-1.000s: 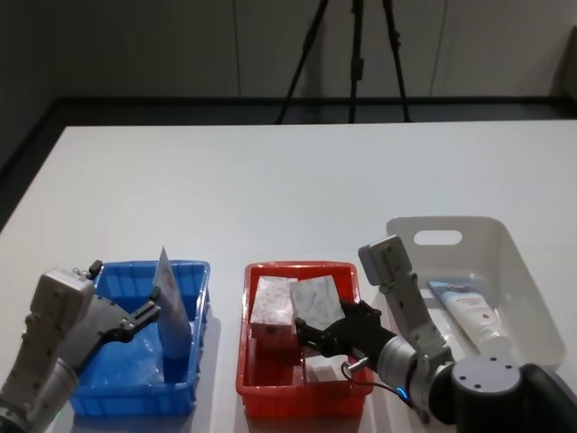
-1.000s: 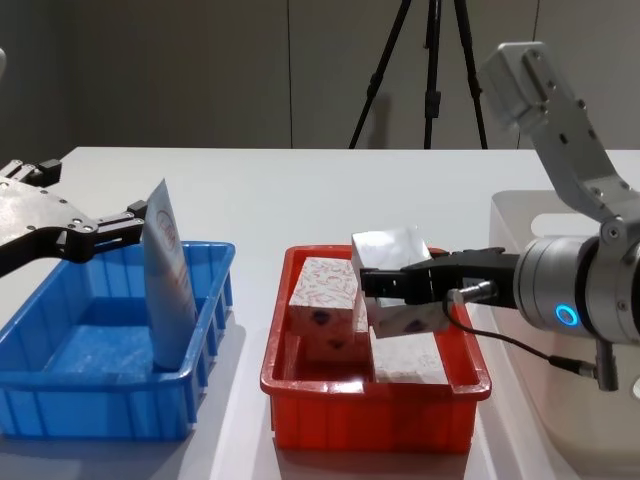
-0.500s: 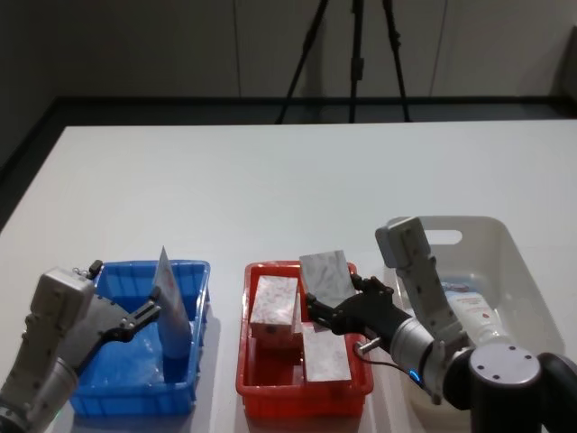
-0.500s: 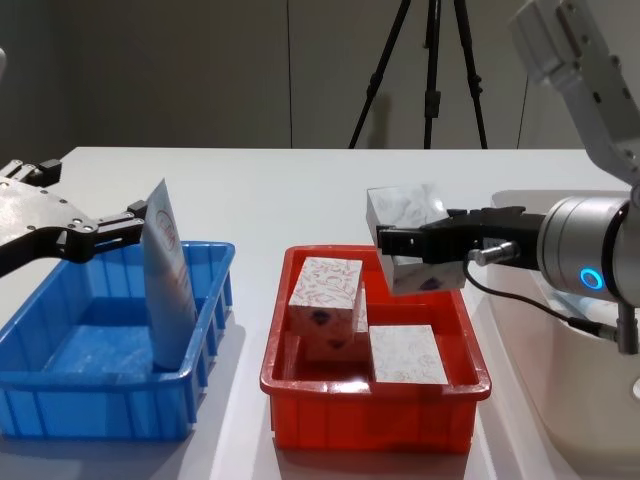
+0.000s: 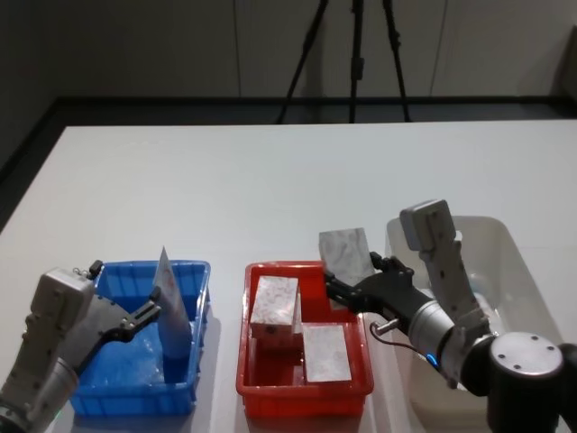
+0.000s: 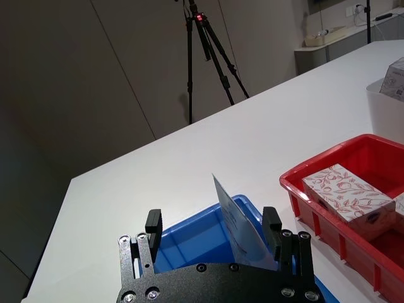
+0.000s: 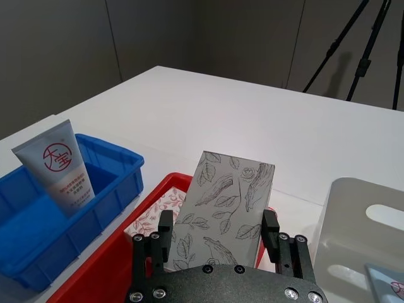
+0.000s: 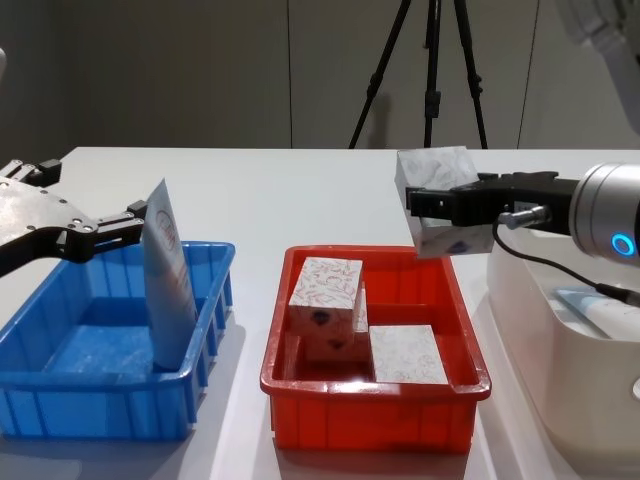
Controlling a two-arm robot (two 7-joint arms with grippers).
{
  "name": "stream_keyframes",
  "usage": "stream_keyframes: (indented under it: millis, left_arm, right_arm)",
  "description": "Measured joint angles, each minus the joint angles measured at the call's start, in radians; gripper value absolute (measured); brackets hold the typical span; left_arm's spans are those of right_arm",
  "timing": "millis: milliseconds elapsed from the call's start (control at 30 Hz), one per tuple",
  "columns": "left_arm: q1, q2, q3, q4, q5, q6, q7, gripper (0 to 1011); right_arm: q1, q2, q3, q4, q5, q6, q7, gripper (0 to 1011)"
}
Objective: Bimanual collaborative sorting of washing and personal care products
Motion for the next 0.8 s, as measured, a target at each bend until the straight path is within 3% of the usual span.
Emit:
stream_keyframes:
  millis: [800]
  left_arm:
    - [0.000, 0.000, 0.000, 0.000, 0.000, 0.000, 0.000, 1002]
  right_arm:
    - [-0.038, 0.014, 0.096, -0.054, 0.003, 0.010, -0.069, 856]
